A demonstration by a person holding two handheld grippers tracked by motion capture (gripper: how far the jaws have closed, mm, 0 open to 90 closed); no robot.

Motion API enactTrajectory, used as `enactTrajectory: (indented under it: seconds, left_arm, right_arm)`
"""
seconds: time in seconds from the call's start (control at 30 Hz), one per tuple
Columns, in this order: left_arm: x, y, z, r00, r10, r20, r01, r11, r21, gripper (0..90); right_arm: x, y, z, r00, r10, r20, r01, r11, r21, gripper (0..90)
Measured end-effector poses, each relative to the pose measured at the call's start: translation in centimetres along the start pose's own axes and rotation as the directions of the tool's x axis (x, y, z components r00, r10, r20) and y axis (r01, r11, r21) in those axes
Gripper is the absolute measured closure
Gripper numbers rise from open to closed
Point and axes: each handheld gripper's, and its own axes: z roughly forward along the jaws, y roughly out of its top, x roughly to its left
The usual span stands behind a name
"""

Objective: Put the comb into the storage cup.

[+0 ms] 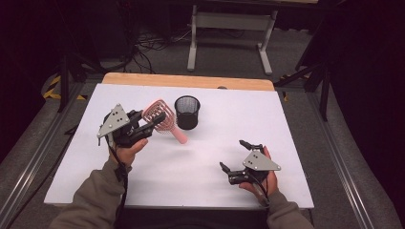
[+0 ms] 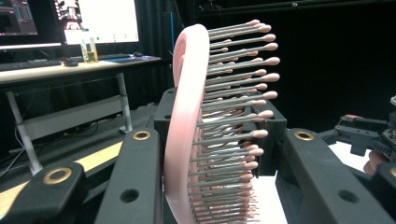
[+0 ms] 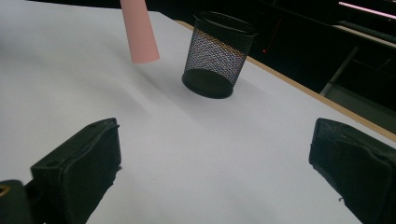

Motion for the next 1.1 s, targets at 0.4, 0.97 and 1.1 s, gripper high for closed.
enactTrajectory:
  seconds: [0.4,0.97,1.1]
  left_arm:
    - [0.7,2.4,0.7,0.9993,0.037,-0.009,-0.037,0.9993,0.0,63.2]
    - [1.4,5.3,1.8,0.9972,0.073,-0.018,-0.073,0.9973,-0.004,63.2]
    - [1.4,5.8,2.3,0.9968,0.078,-0.018,-0.078,0.9969,-0.006,63.2]
  right_arm:
    - [0.1,0.0,0.0,1.0,-0.004,0.004,0.004,1.0,-0.003,4.2]
    - [0.1,0.0,0.0,1.0,-0.007,0.001,0.007,1.0,-0.006,4.2]
    - [0.1,0.0,0.1,1.0,-0.007,0.0,0.007,1.0,-0.004,4.2]
